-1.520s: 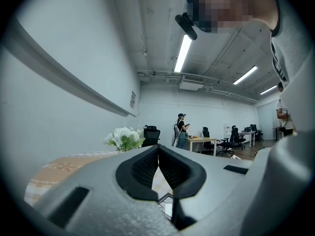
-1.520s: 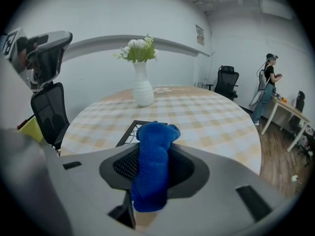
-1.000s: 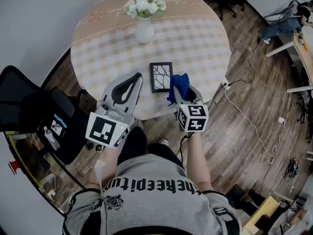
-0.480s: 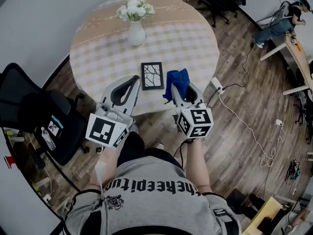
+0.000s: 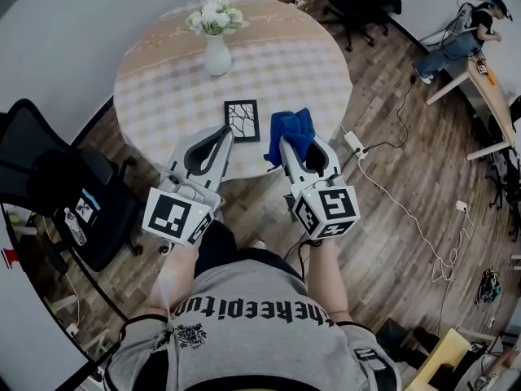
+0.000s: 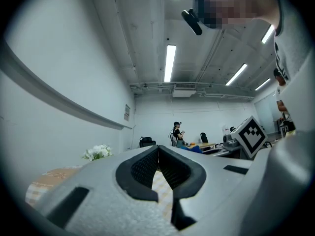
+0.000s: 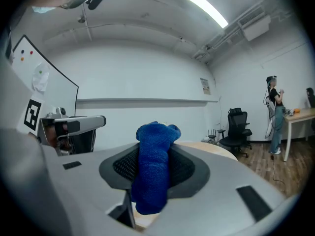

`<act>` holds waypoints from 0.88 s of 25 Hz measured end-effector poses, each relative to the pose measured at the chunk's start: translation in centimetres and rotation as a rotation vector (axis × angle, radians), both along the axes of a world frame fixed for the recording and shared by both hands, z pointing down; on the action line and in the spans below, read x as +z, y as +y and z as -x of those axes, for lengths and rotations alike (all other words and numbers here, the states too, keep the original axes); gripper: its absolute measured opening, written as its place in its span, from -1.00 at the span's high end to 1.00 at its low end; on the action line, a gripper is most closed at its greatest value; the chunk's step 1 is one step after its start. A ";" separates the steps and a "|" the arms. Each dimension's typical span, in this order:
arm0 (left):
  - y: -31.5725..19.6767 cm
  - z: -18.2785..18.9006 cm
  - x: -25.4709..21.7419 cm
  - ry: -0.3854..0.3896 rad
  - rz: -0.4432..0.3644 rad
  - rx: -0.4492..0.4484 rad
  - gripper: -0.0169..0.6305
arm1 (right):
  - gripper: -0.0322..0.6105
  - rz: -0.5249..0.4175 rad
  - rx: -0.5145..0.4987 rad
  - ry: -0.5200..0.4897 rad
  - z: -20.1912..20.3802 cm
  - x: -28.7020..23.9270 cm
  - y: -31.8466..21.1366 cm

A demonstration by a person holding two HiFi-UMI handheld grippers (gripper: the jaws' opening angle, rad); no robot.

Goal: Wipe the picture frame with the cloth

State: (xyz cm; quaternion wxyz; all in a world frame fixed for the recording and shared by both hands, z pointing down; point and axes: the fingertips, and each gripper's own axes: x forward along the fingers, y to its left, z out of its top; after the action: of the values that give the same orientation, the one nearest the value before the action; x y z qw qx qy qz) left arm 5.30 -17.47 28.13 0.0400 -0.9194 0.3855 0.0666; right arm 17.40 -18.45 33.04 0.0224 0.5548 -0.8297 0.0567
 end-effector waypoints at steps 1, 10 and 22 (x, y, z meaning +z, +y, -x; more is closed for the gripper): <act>0.4 -0.2 -0.1 -0.001 -0.004 -0.005 0.90 | 0.44 -0.010 -0.006 -0.006 -0.1 -0.3 0.4; 4.4 -0.5 -0.5 -0.012 -0.022 -0.075 0.90 | 0.44 -0.075 -0.047 -0.052 -1.4 -2.0 4.0; 6.0 1.1 -1.1 -0.027 -0.039 -0.102 0.90 | 0.43 -0.121 -0.079 -0.096 -0.1 -3.2 5.6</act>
State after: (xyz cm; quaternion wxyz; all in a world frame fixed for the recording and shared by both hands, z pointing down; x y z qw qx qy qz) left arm 4.20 -11.42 27.02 0.0667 -0.8984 0.4300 0.0594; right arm 17.50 -12.81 29.80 -0.0490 0.5185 -0.8531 0.0321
